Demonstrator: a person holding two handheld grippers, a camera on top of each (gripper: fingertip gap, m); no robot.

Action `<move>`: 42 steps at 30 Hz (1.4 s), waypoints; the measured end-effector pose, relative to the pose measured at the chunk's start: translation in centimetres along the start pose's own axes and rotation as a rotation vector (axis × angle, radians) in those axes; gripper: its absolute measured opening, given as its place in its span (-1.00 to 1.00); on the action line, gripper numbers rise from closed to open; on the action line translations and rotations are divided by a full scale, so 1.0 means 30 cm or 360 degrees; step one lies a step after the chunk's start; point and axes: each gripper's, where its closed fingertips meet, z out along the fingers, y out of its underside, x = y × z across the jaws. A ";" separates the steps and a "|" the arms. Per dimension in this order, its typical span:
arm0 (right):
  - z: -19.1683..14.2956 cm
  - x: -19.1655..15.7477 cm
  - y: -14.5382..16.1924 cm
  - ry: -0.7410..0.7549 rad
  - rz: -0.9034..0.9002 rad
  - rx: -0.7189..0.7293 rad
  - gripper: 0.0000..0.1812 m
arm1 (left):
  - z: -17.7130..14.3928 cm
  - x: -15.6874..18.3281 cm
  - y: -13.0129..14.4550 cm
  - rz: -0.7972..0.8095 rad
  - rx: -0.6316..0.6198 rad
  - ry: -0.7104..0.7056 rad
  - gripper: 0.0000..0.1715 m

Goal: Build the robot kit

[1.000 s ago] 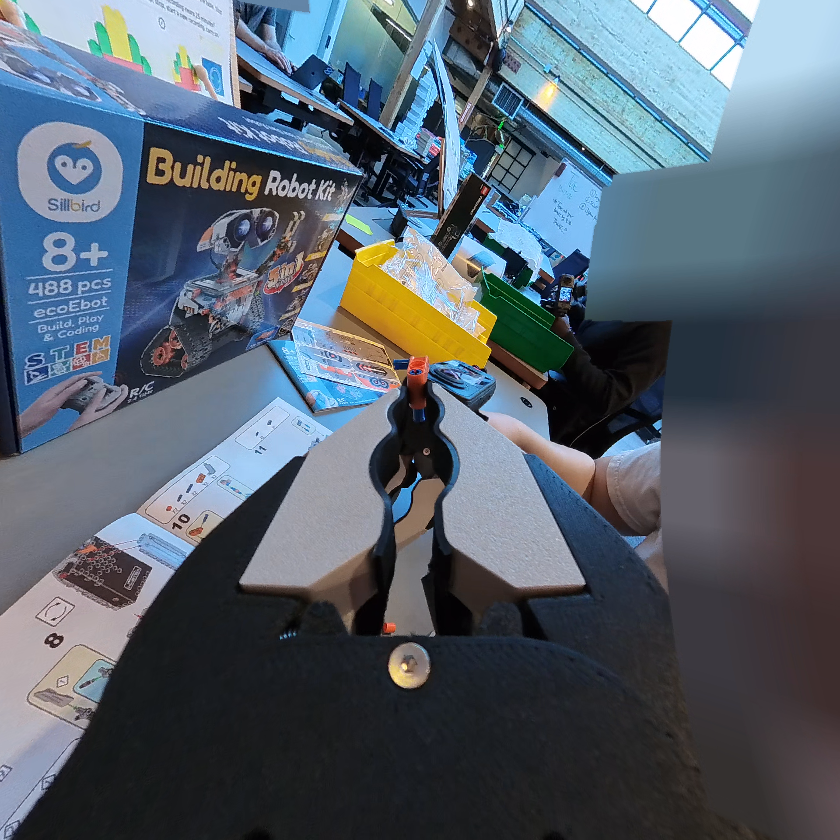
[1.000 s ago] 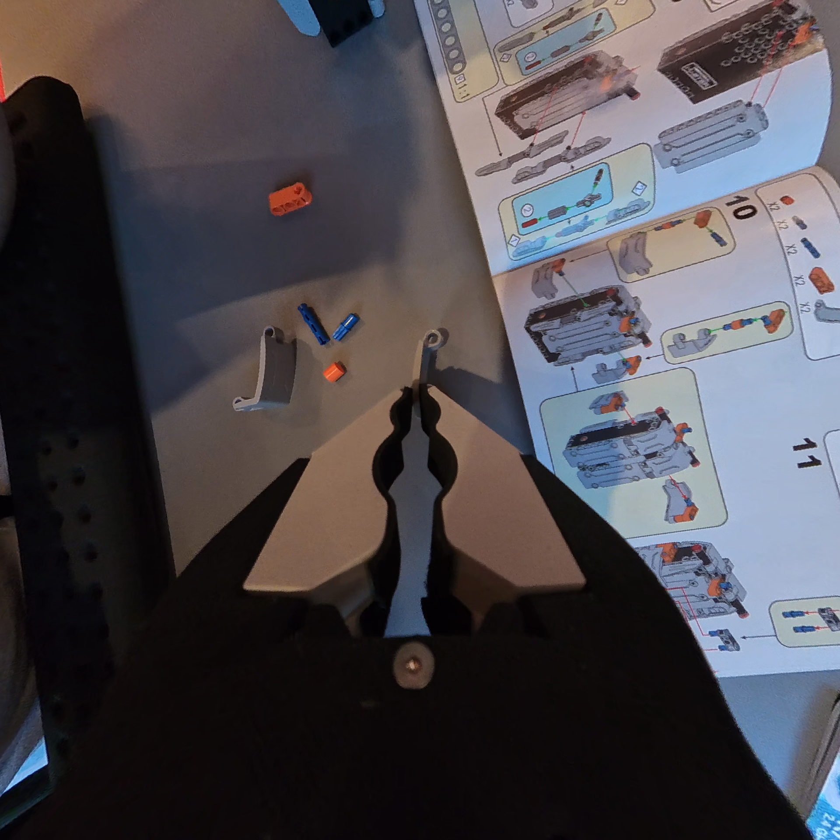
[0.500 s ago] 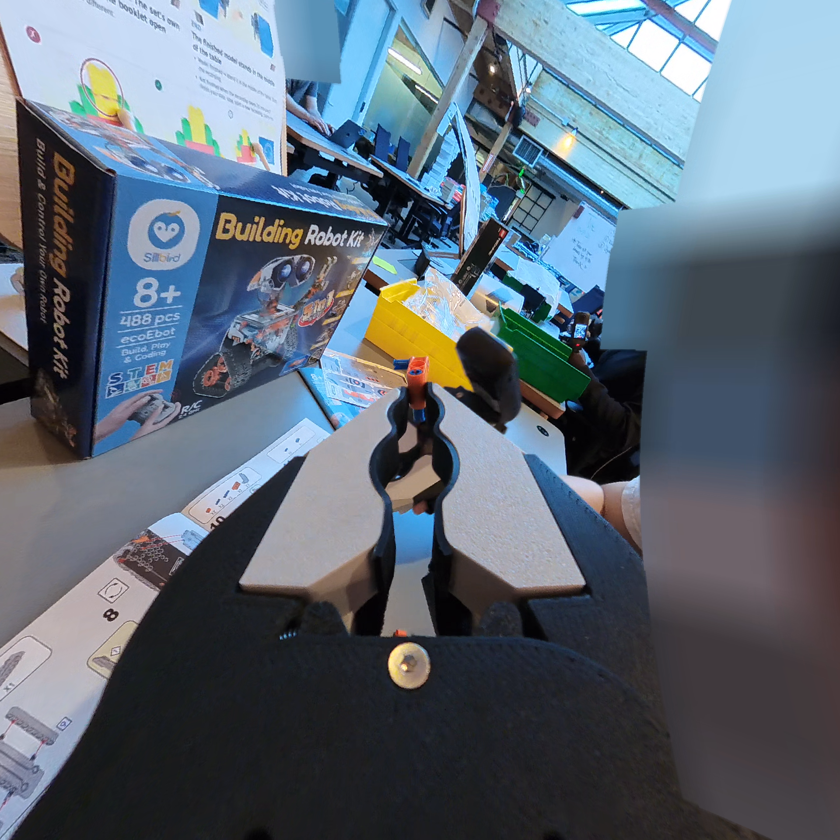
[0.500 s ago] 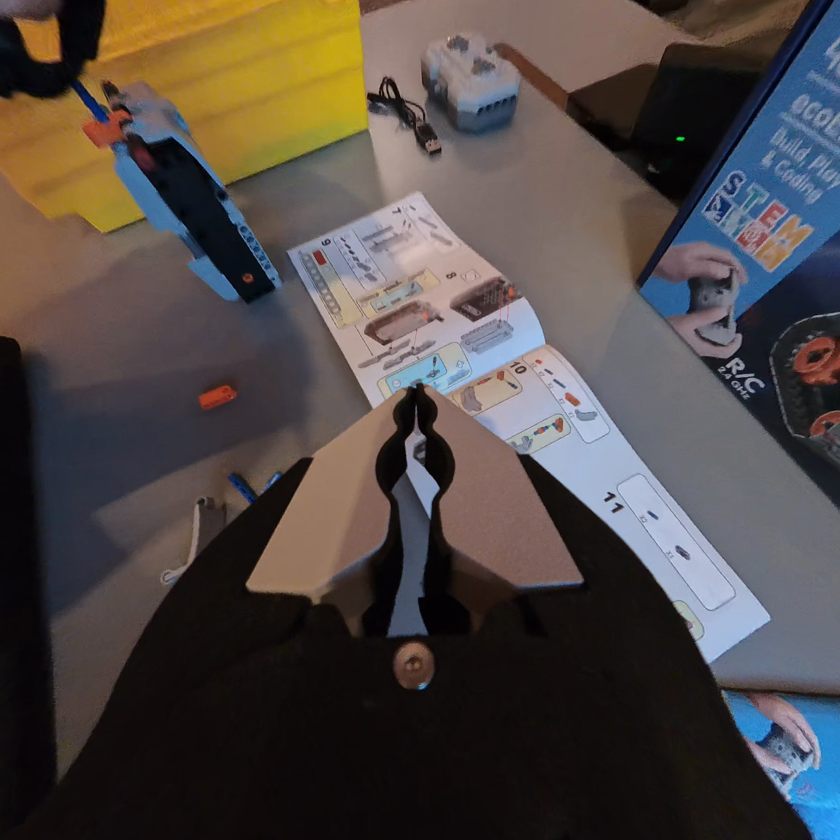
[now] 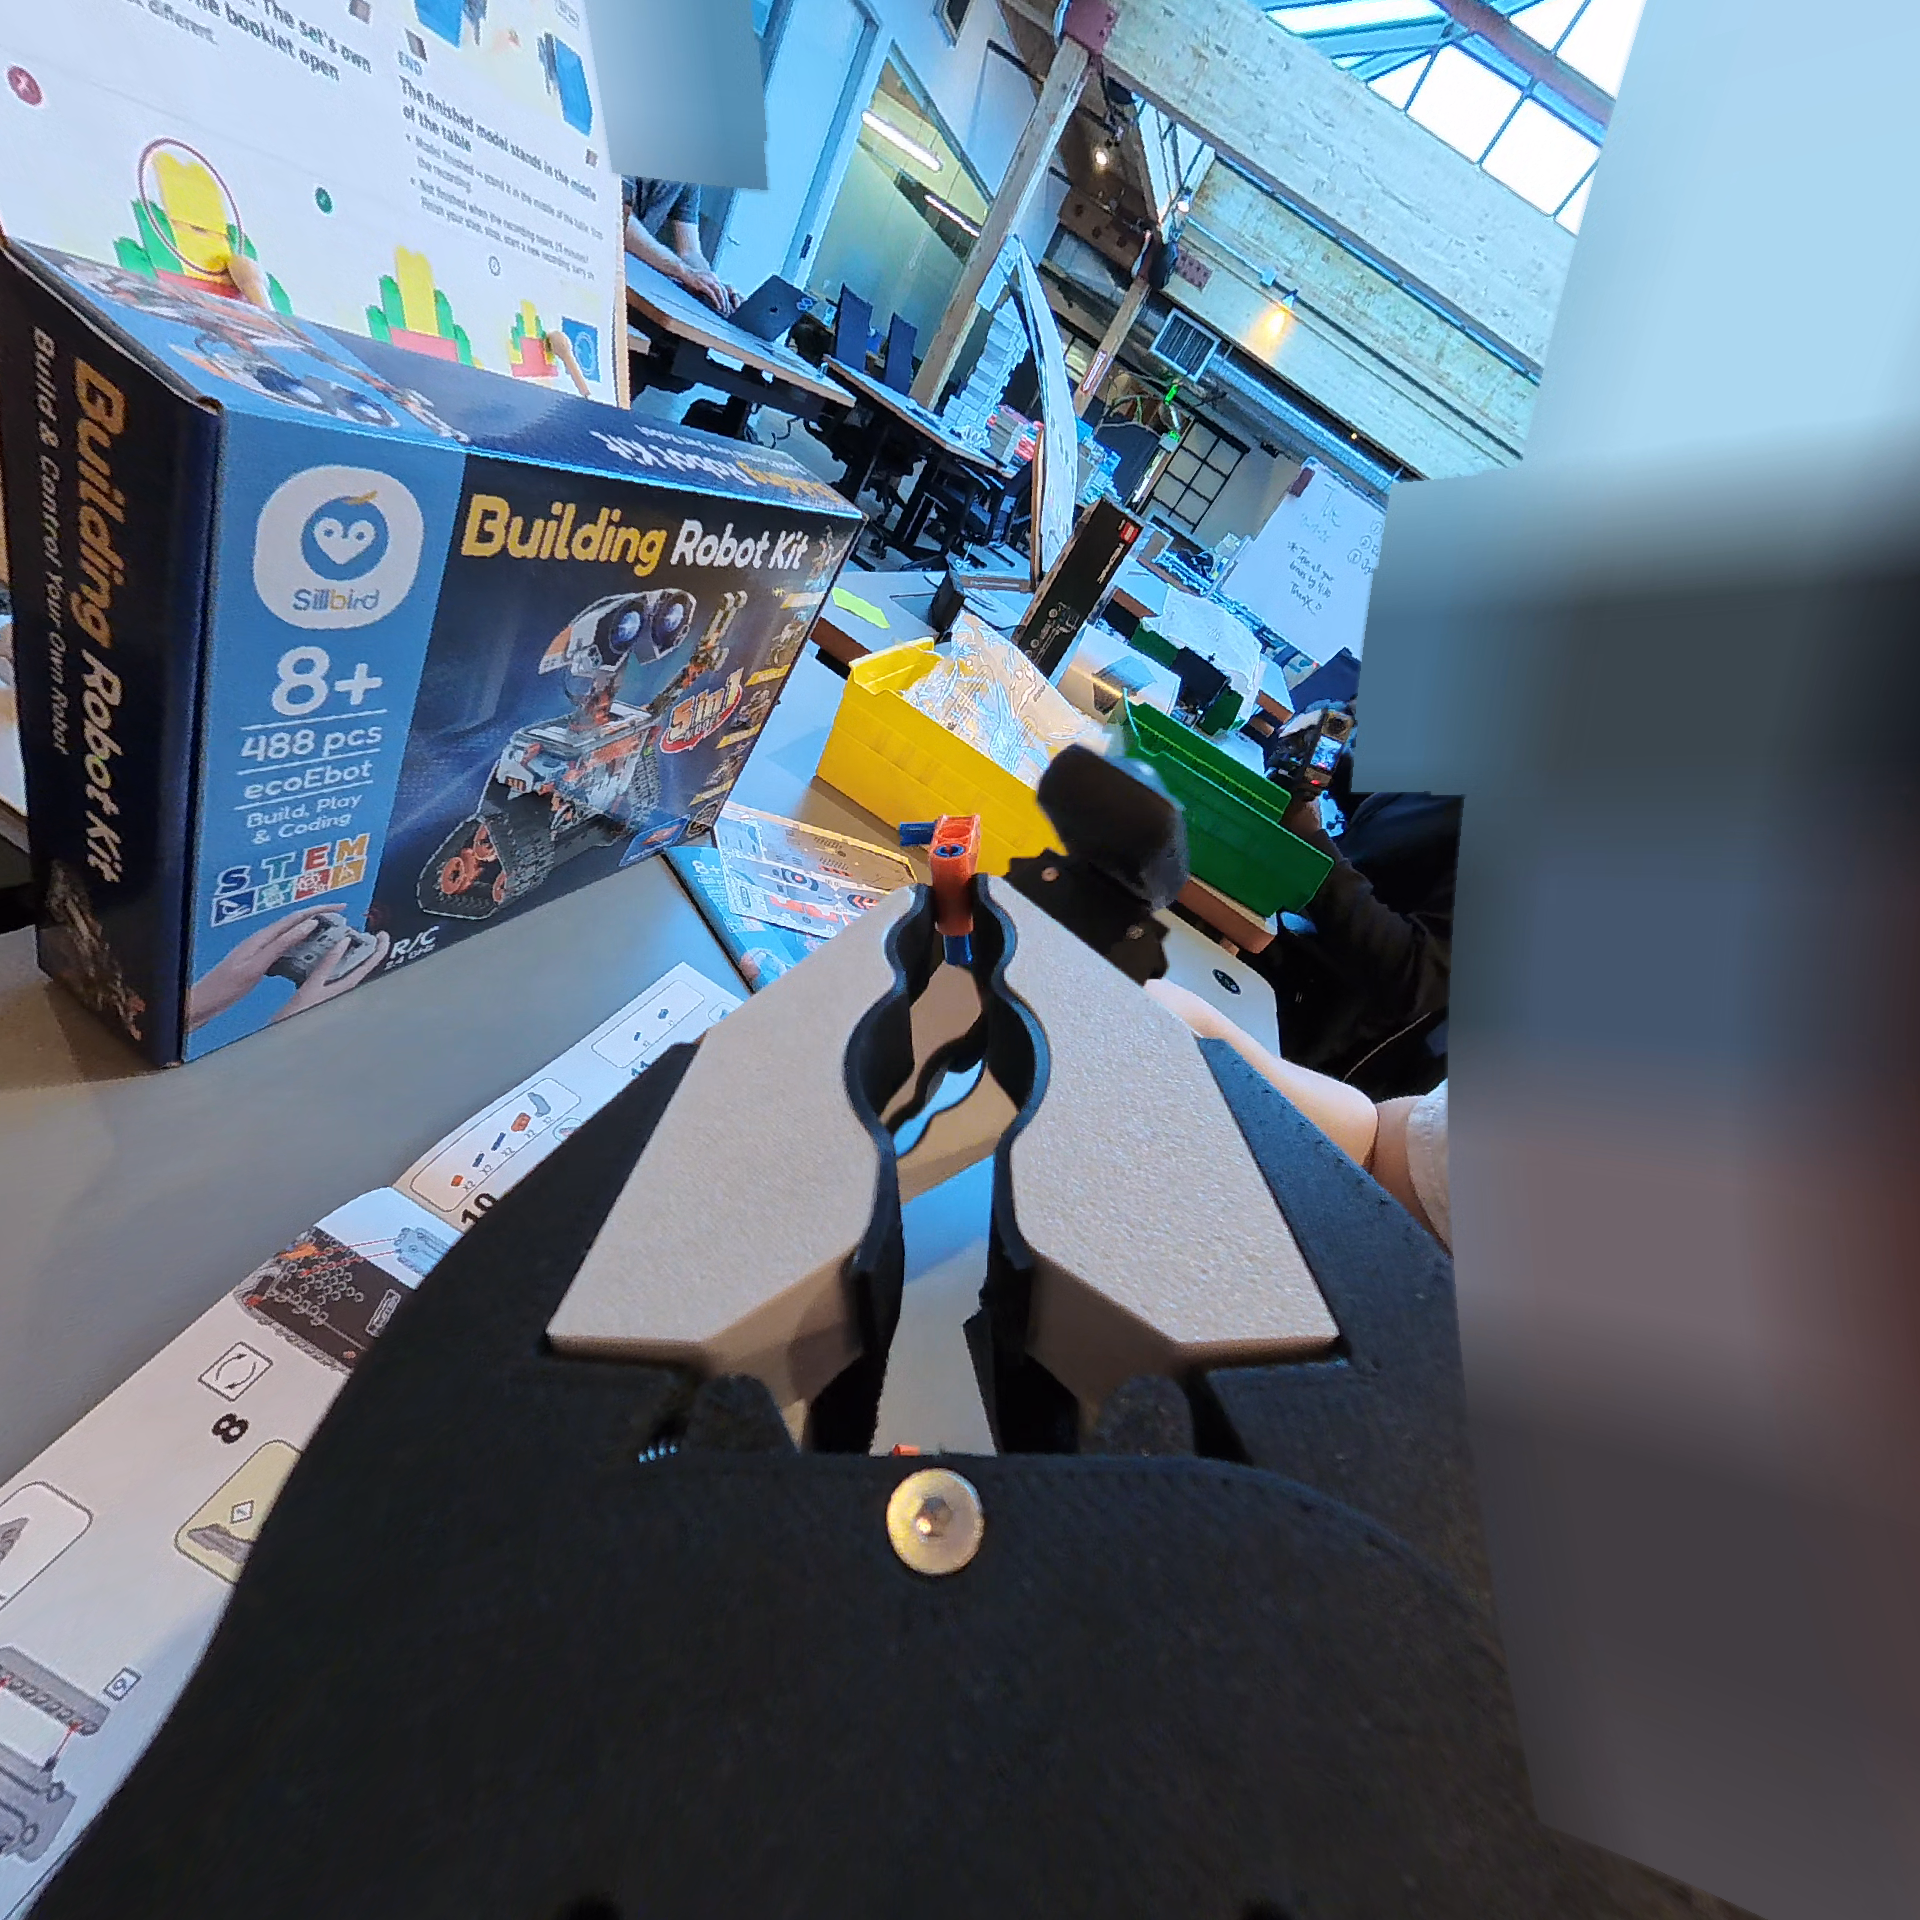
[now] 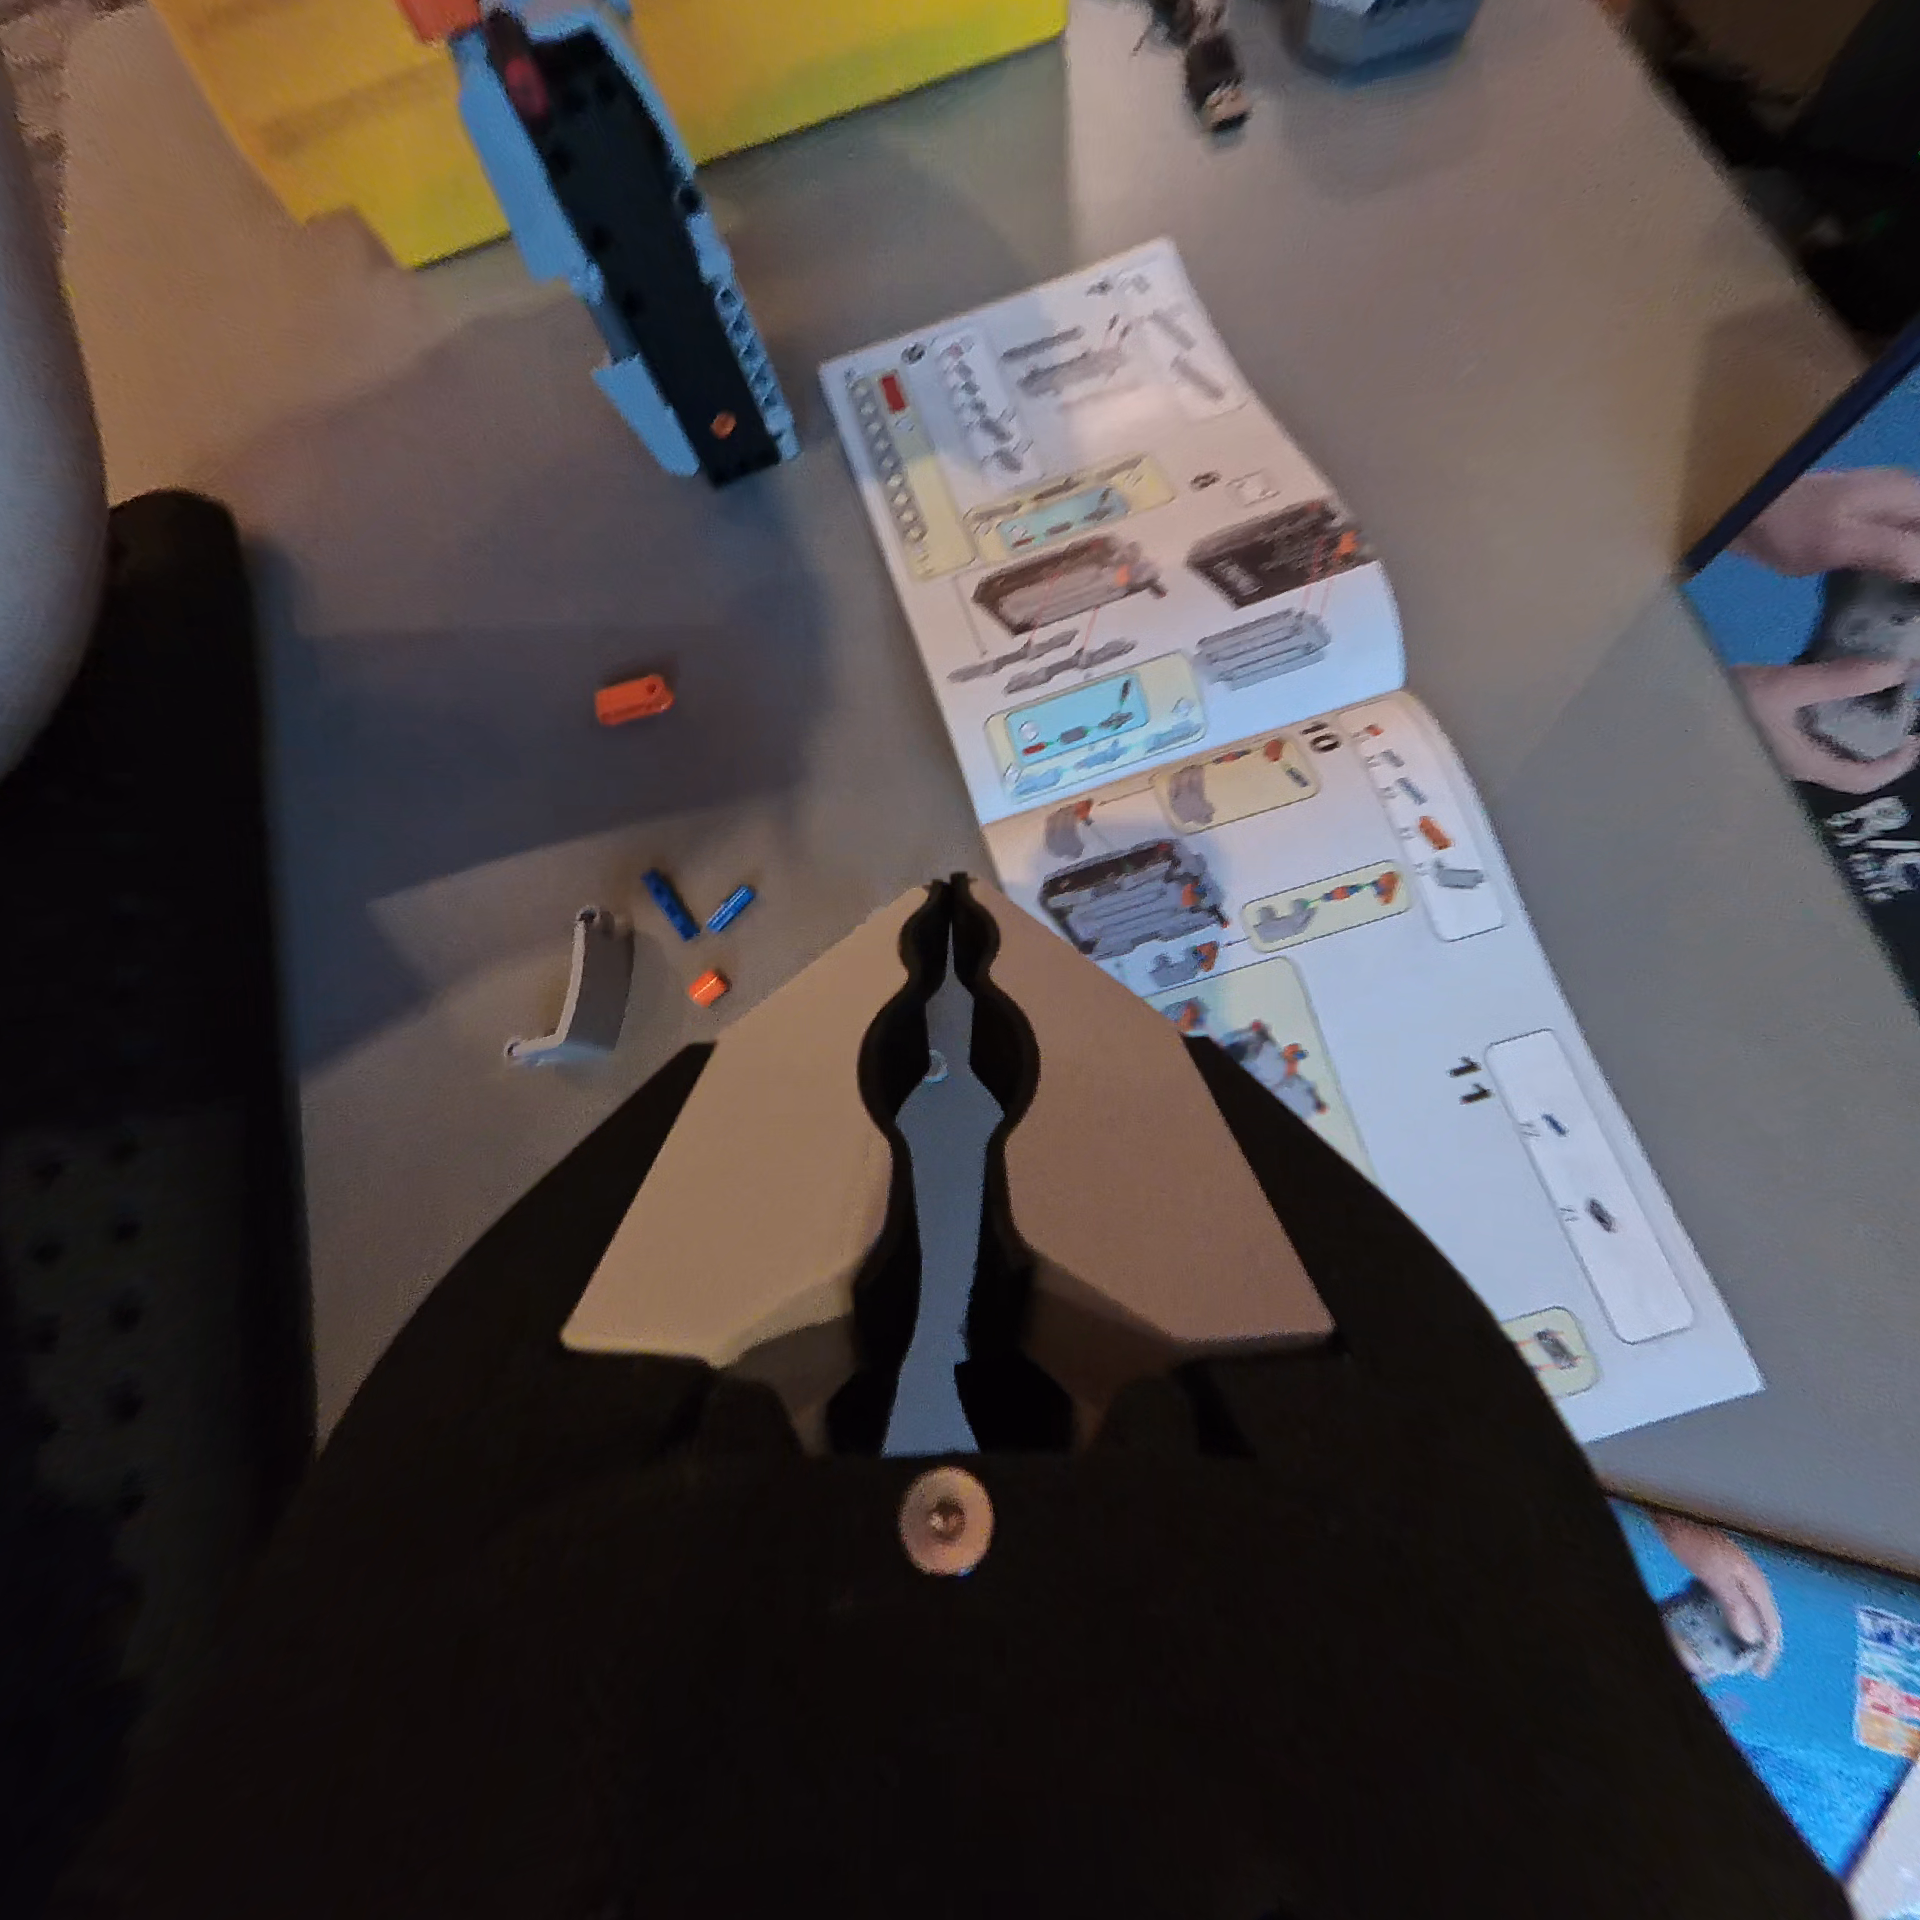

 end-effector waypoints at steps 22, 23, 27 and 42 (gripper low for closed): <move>0.043 -0.101 0.033 -0.0211 -0.0116 -0.0093 -1.00 | 0.009 0.004 0.005 0.0006 -0.0019 0.0007 -0.95; 0.043 -0.102 0.036 -0.0215 -0.0121 -0.0101 -1.00 | 0.010 0.004 0.006 0.0007 -0.0021 0.0005 -0.95; 0.040 -0.114 0.060 -0.0257 -0.0144 -0.0160 -1.00 | 0.009 0.003 0.006 0.0006 -0.0021 0.0003 -0.95; 0.043 -0.090 0.117 -0.0191 -0.0414 0.0218 -0.61 | 0.047 0.025 0.022 0.0020 -0.0063 0.0068 -0.95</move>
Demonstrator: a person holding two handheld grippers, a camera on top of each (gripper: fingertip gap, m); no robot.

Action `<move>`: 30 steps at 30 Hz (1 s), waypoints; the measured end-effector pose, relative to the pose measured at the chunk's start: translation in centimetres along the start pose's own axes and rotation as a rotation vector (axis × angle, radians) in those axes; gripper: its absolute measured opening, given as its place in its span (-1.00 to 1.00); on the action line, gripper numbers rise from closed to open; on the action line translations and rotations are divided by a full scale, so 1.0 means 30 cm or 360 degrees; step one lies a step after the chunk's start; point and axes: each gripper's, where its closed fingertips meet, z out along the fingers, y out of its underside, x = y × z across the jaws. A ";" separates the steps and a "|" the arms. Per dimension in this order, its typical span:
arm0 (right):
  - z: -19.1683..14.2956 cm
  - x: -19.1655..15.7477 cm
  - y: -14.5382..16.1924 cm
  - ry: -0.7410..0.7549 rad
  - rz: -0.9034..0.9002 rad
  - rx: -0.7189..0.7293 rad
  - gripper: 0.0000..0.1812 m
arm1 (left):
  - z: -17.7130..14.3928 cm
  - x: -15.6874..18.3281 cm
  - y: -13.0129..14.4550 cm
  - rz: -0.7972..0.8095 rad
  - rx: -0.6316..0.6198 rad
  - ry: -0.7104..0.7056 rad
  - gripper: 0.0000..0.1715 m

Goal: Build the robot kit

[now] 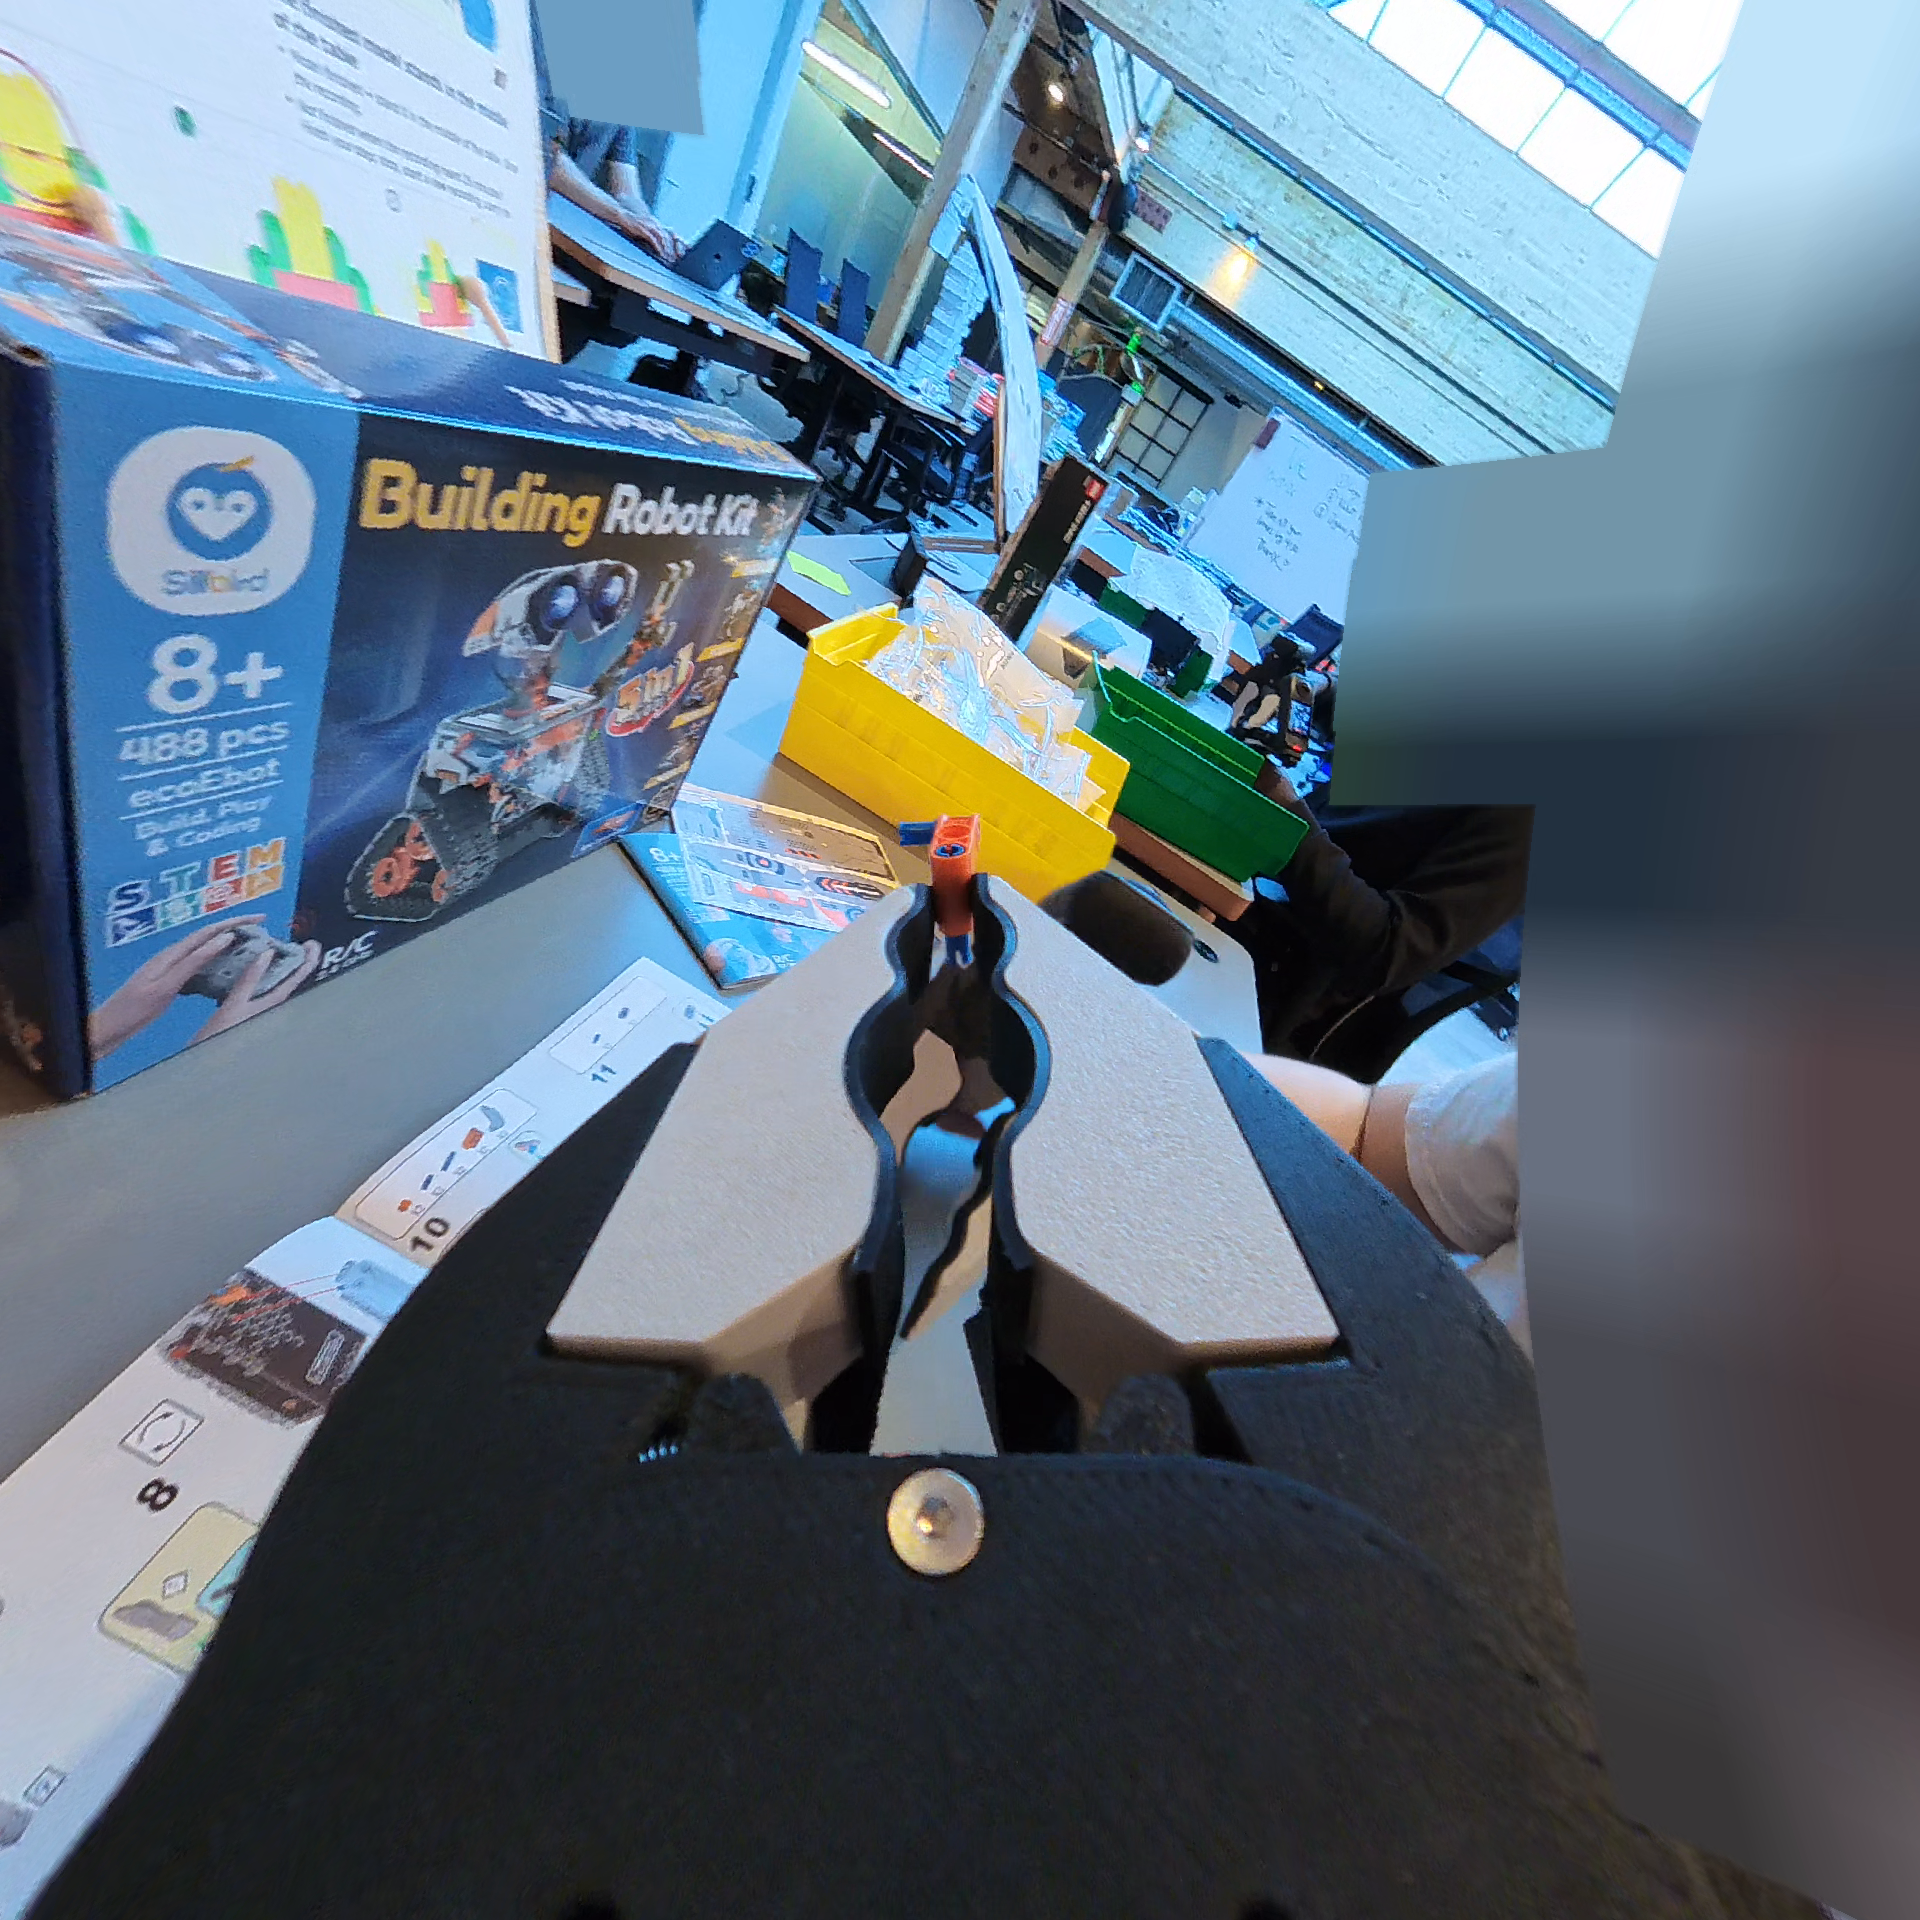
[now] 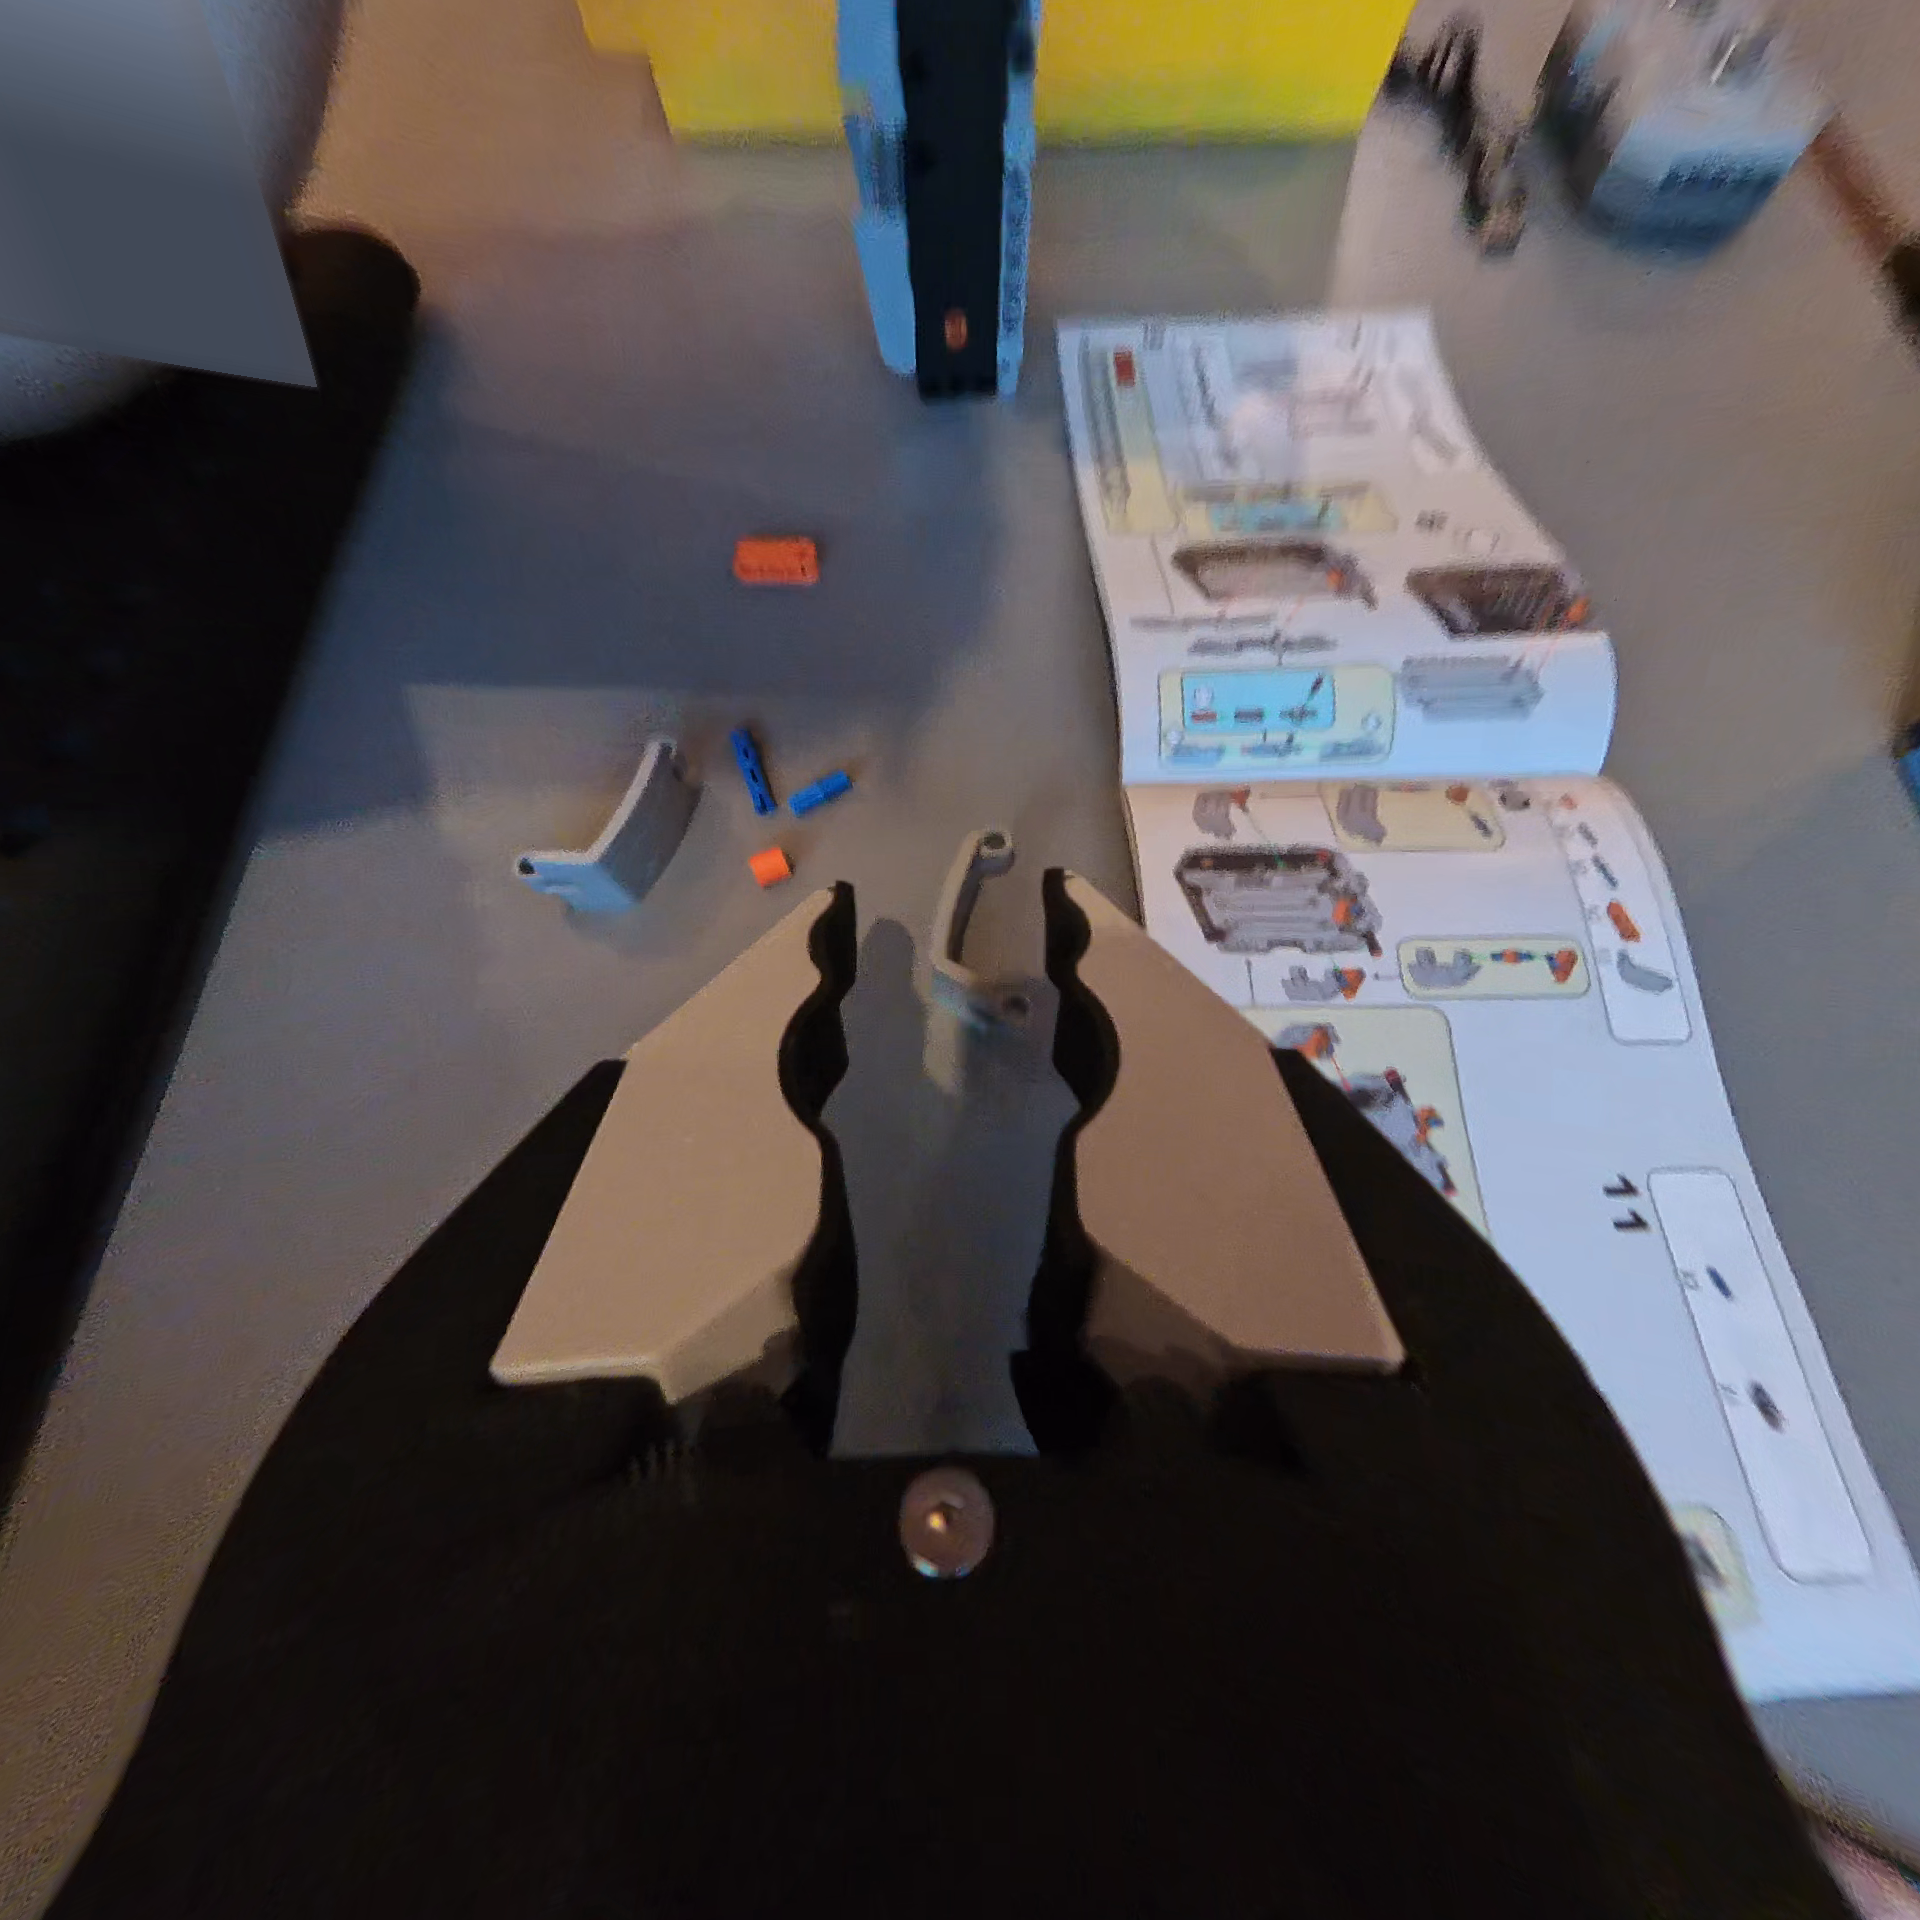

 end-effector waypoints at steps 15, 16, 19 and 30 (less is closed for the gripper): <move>0.080 0.017 0.049 0.0058 -0.0157 -0.0082 -0.92 | 0.108 0.001 0.053 -0.0070 -0.0069 0.0152 -0.95; 0.064 0.017 0.033 0.0027 -0.0098 -0.0063 -0.93 | 0.125 0.006 0.060 -0.0103 -0.0071 0.0185 -0.95; -0.065 -0.016 -0.126 -0.0265 0.0282 0.0233 -0.94 | 0.185 0.056 0.087 -0.0173 -0.0122 0.0309 -0.95; -0.453 -0.054 -0.313 -0.0481 0.0336 0.0303 -0.94 | 0.260 0.228 0.129 -0.0139 -0.0336 0.0374 -0.95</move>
